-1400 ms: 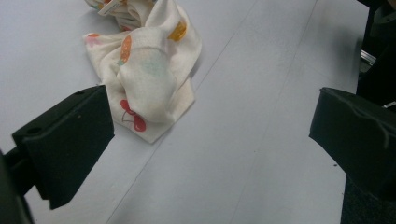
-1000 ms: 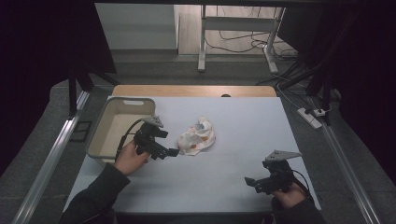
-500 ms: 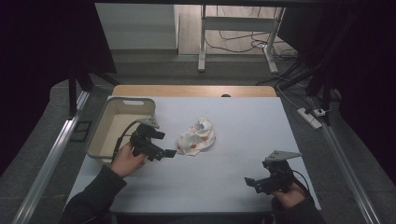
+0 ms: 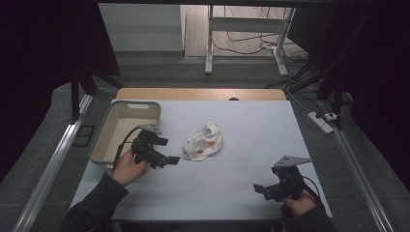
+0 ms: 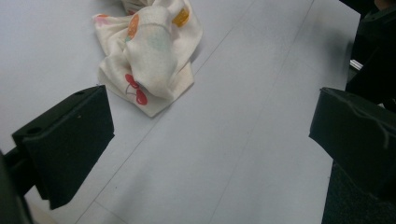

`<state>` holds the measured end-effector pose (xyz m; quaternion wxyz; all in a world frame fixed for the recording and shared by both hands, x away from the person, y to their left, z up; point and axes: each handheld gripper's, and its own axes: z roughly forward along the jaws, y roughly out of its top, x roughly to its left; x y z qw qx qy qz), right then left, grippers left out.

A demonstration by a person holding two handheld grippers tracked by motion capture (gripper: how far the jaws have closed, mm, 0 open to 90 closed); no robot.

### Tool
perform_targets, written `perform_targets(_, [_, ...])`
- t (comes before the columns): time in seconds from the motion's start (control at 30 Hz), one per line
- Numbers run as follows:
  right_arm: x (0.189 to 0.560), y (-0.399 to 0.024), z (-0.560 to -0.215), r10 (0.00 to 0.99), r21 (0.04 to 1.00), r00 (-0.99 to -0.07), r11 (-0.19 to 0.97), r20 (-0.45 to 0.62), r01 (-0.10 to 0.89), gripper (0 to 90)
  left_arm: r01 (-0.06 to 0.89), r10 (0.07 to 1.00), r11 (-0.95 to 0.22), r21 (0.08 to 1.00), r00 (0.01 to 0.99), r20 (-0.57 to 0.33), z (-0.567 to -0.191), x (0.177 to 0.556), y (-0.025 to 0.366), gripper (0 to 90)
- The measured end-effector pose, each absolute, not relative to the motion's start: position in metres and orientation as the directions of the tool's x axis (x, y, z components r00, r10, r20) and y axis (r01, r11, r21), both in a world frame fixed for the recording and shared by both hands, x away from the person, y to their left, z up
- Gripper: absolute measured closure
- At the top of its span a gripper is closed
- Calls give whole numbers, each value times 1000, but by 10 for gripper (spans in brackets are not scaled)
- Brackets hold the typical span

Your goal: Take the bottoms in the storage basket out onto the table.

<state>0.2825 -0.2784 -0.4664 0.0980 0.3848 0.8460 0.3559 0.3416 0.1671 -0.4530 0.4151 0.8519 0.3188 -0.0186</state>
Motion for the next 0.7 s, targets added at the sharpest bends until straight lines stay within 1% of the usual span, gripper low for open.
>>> perform_targets(0.7, [283, -277, -467, 720, 672, -686, 457, 104, 582, 10, 581, 544, -415, 700, 775, -321, -457, 329, 184, 0])
